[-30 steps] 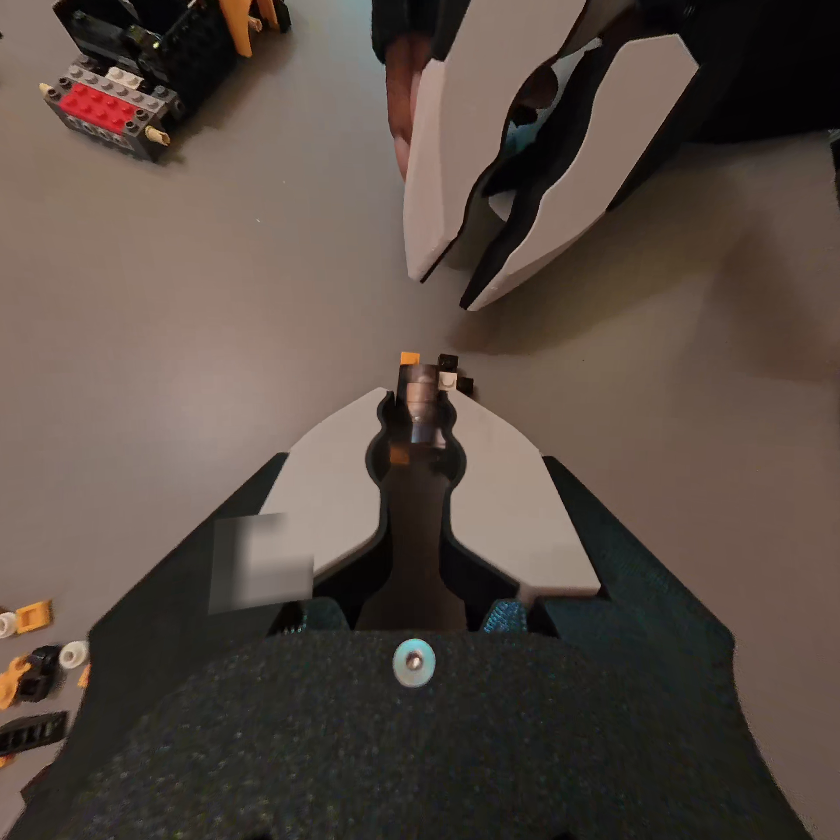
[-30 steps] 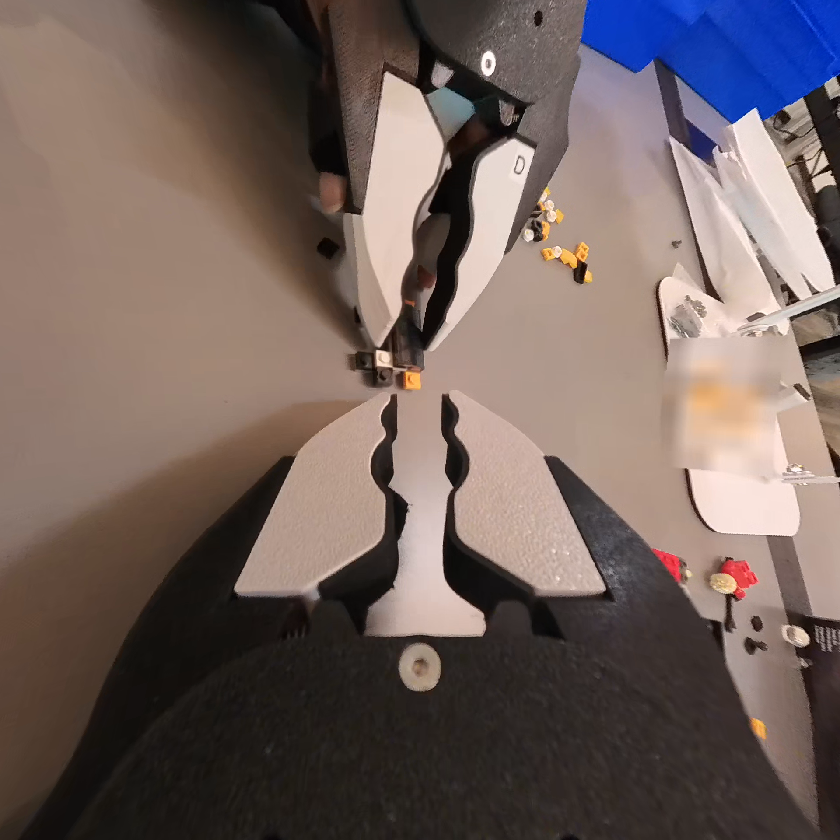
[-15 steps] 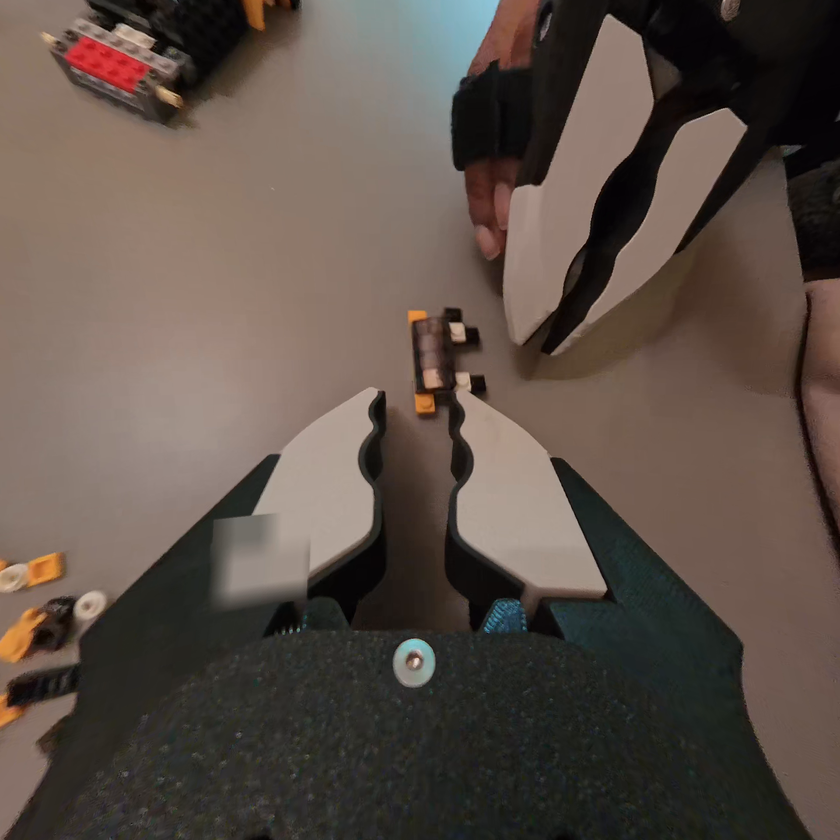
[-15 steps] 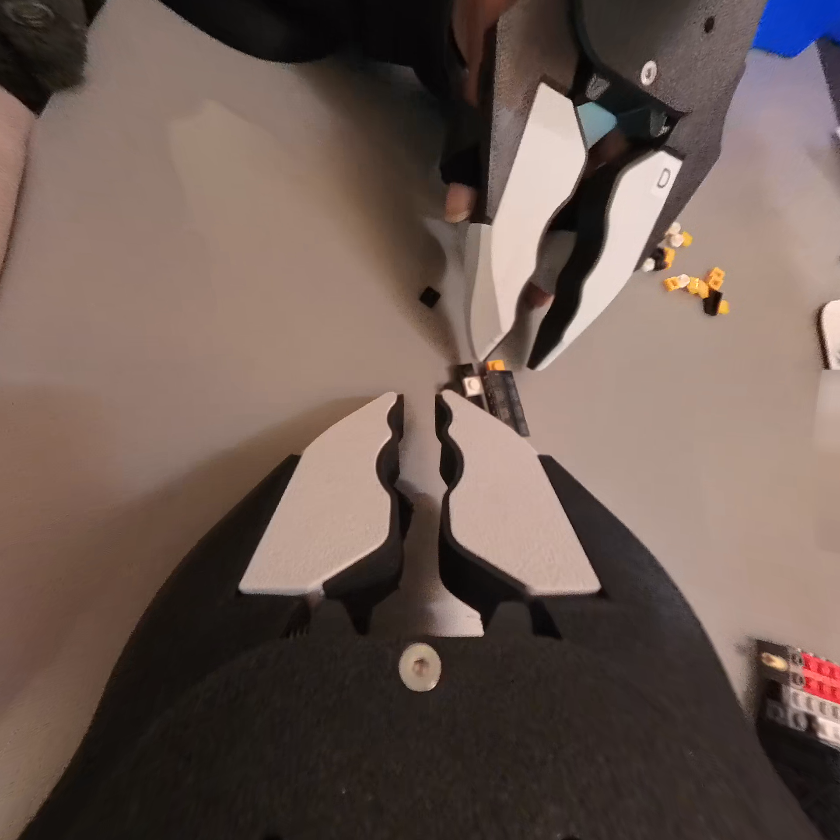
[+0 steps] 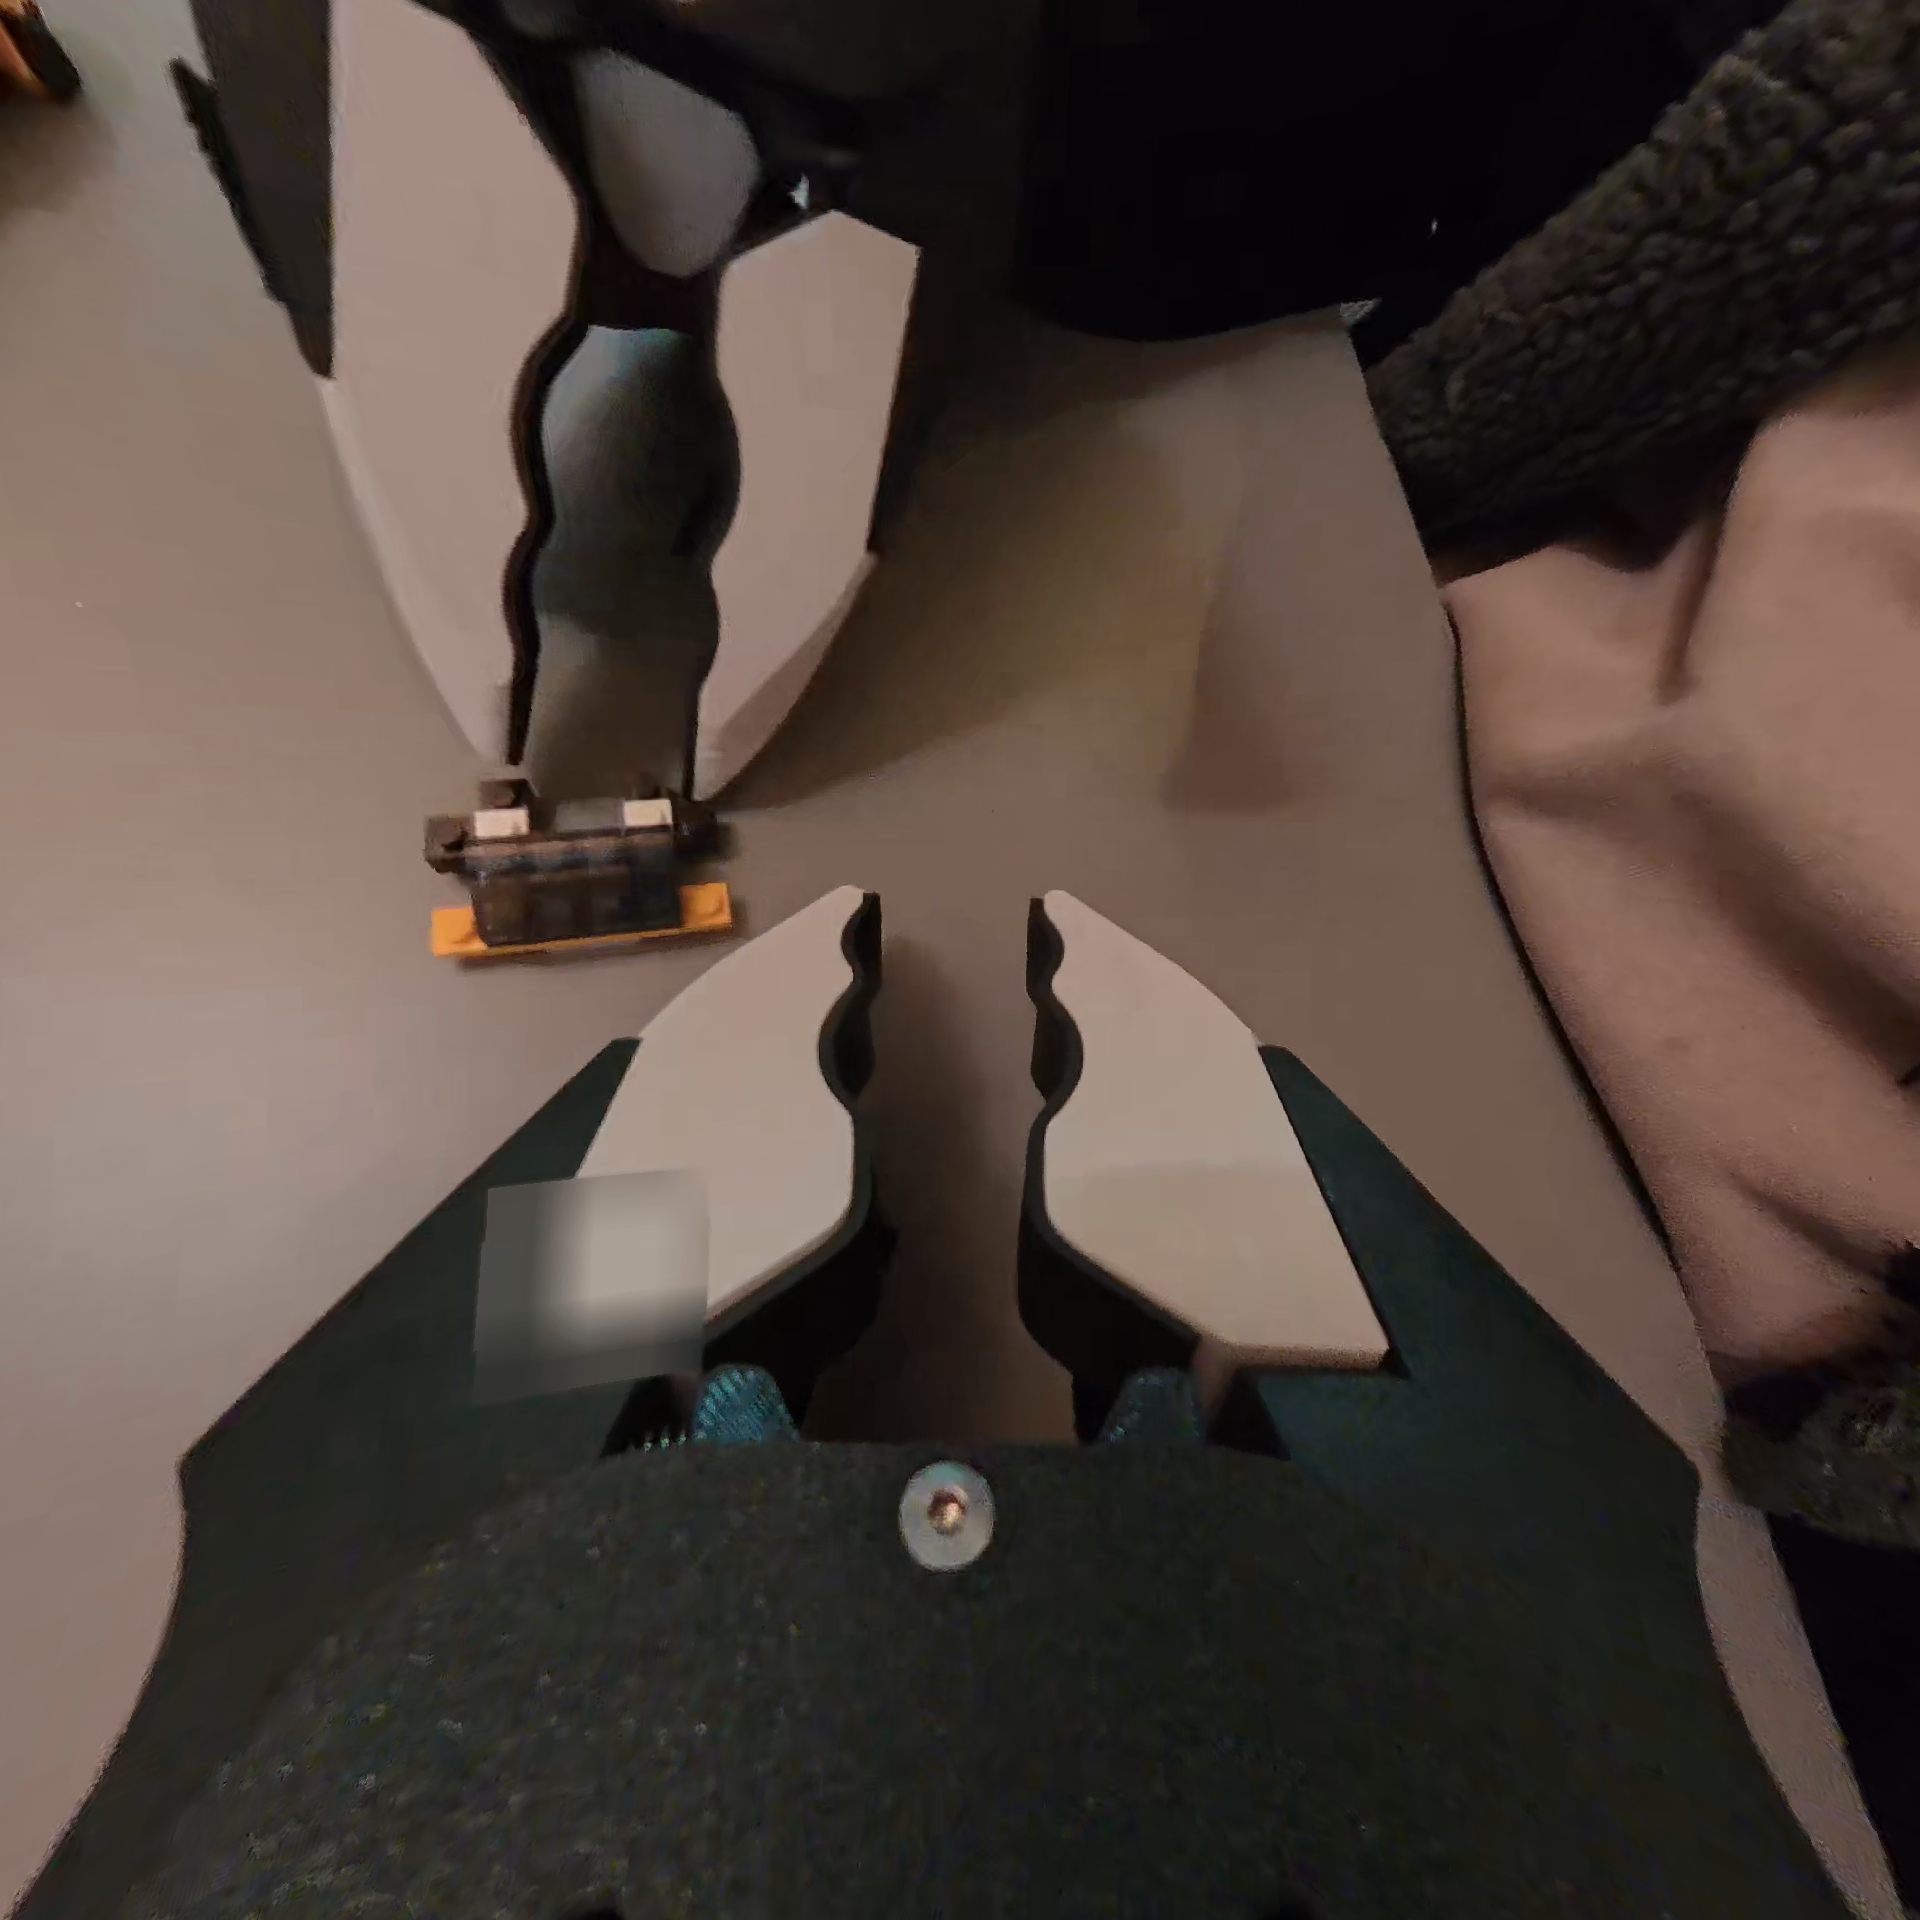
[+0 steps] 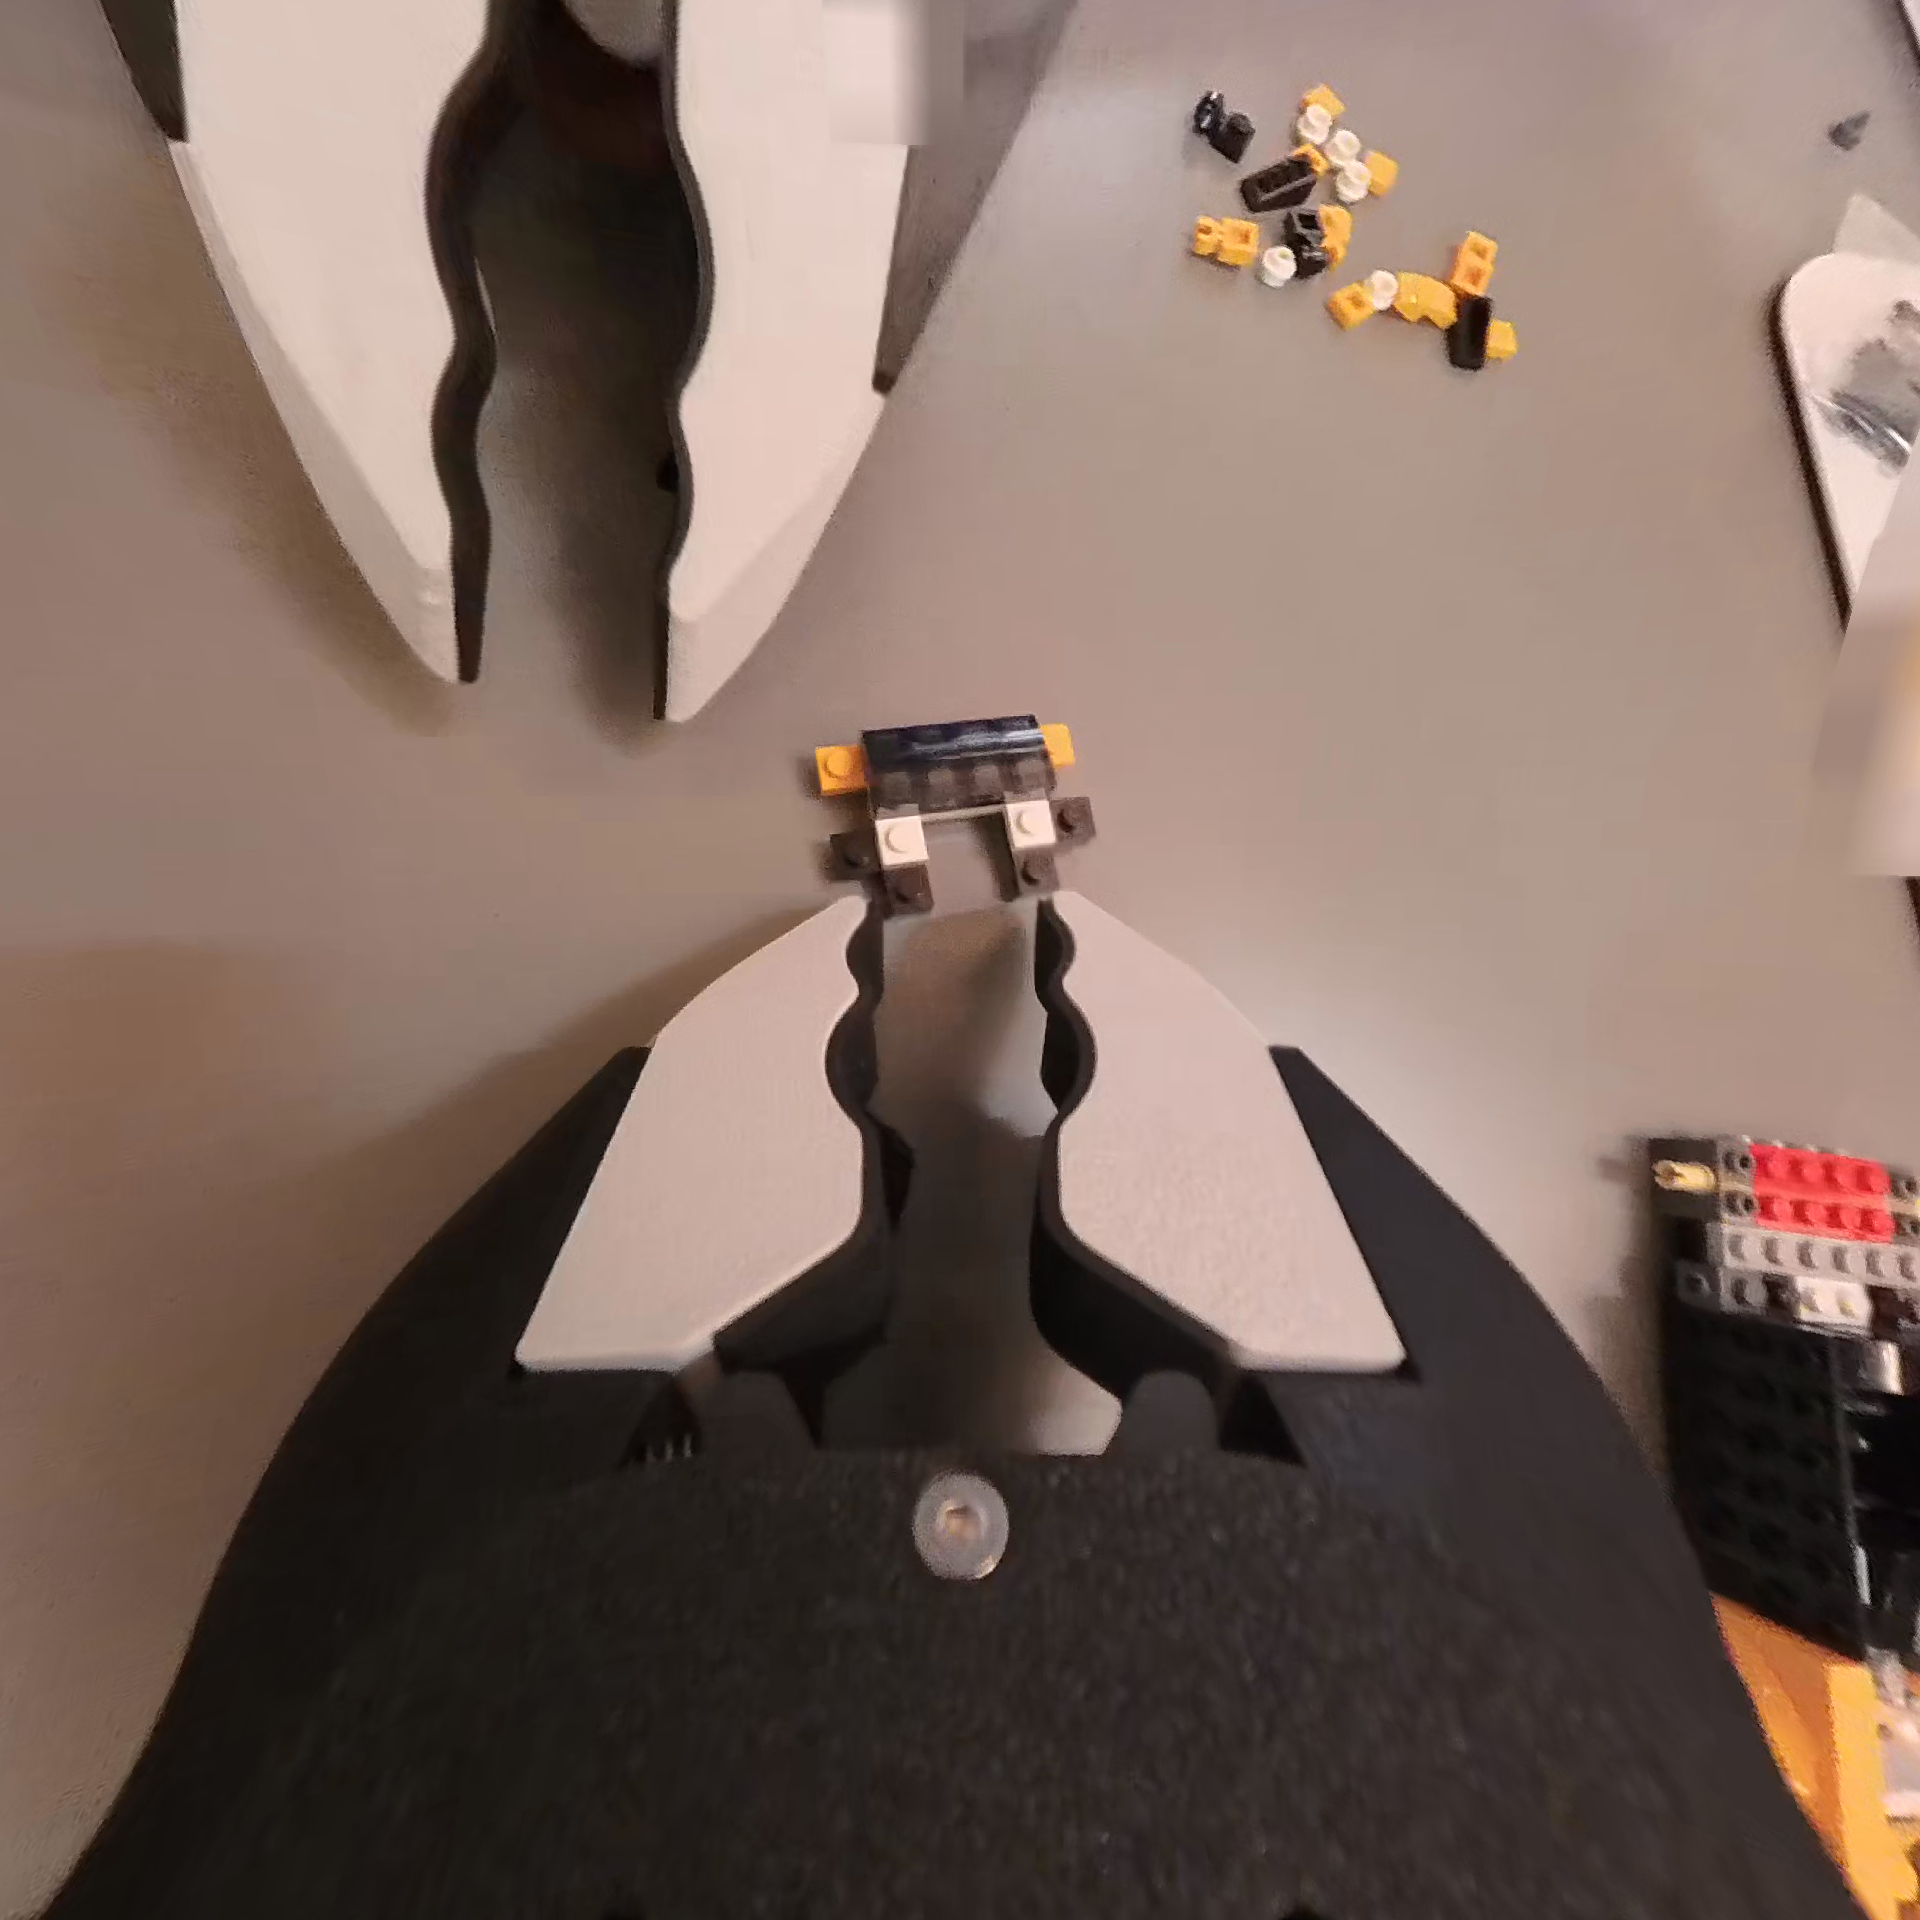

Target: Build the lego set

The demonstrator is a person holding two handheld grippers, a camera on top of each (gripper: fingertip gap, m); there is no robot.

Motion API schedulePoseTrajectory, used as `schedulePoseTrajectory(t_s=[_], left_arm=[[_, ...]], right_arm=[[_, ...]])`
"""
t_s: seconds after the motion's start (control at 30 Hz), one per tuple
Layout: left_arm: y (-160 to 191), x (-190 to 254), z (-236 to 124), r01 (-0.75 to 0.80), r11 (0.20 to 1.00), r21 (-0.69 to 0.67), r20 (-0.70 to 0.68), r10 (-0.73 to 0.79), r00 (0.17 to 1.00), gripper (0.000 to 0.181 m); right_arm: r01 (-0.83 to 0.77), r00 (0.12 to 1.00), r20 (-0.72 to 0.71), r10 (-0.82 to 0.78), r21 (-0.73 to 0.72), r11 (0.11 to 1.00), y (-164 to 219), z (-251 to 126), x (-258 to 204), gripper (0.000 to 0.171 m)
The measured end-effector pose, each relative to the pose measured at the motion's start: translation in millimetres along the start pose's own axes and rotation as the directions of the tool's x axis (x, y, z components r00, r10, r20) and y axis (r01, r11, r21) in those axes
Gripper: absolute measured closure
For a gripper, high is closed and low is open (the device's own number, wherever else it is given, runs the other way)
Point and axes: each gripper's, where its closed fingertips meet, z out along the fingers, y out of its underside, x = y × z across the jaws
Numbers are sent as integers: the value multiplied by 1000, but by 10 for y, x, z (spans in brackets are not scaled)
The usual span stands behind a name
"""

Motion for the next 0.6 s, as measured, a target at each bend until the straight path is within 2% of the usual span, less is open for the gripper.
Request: schedulePoseTrajectory(t_s=[0.23,0.33,0.43,0.6], left_arm=[[74,-469,-230,83,996,25,218,-87,972,160],[89,-577,-290,91,995,27,274,-95,957,157],[85,-588,-350,68,997,22,286,-72,955,155],[118,-433,-329,16,1000,-11,210,-14,978,143]], right_arm=[[-58,995,79,55,40,998,-111,-12,-128,142],[-86,996,34,85,24,996,-161,94,-98,142],[-17,999,47,15,51,999,-236,129,-160,162],[144,973,162,-165,137,980,-320,60,-432,163]])
